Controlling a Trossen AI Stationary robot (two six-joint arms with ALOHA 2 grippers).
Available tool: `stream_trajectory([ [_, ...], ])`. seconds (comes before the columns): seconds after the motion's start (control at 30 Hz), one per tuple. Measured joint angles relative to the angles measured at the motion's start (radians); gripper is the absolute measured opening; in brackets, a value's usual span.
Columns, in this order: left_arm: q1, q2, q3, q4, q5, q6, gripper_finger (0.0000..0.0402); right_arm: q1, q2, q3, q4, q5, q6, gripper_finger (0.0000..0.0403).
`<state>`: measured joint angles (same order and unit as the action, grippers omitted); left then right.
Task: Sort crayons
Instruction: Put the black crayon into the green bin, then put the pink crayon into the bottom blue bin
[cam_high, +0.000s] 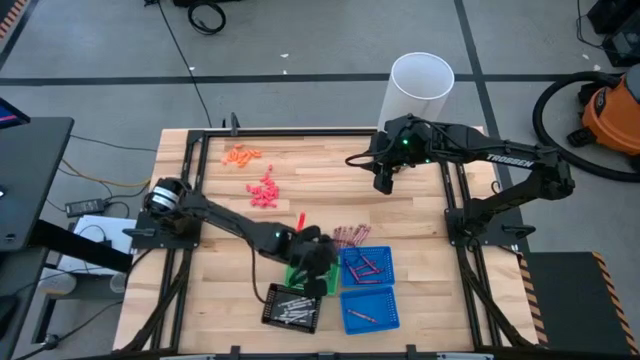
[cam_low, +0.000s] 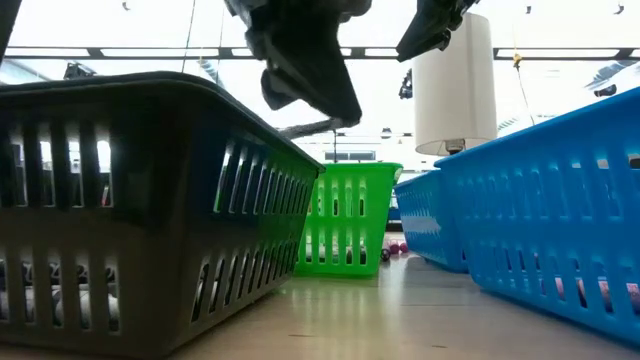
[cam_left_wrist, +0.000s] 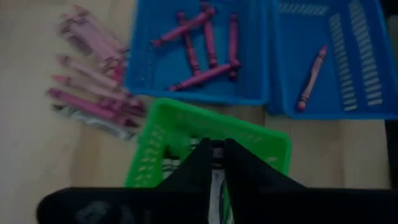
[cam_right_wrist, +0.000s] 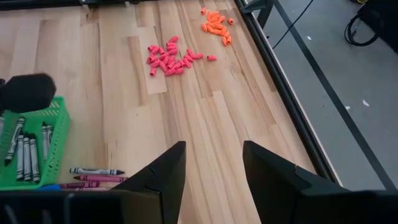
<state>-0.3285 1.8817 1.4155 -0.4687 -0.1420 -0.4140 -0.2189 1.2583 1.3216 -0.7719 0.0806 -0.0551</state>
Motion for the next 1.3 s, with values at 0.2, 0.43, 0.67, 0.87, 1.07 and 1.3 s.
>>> stream_trajectory([
  [0.2, -0.035, 0.040, 0.000, 0.010, -0.027, 0.002, 0.0090, 0.000, 0.000, 0.000, -0.002, -0.003, 0.000, 0.0168],
  [0.43, -0.012, 0.034, 0.001, 0.011, -0.049, -0.098, 0.0120, 0.001, 0.000, 0.000, 0.000, -0.004, 0.000, 0.0168],
  [0.67, 0.075, 0.034, 0.001, 0.000, -0.063, -0.277, 0.0120, 0.001, 0.000, 0.000, 0.005, -0.004, 0.010, 0.0168],
  [0.87, 0.144, 0.049, 0.001, -0.005, -0.056, -0.357, 0.0120, 0.001, 0.000, 0.000, 0.011, -0.004, 0.011, 0.0168],
  [1.07, 0.179, 0.106, 0.001, 0.035, -0.054, -0.459, 0.0138, 0.001, 0.000, 0.000, 0.023, -0.004, 0.011, 0.0168],
  [1.3, 0.195, 0.146, 0.001, 0.051, -0.053, -0.526, 0.0193, 0.001, 0.000, 0.000, 0.005, -0.004, 0.011, 0.0168],
])
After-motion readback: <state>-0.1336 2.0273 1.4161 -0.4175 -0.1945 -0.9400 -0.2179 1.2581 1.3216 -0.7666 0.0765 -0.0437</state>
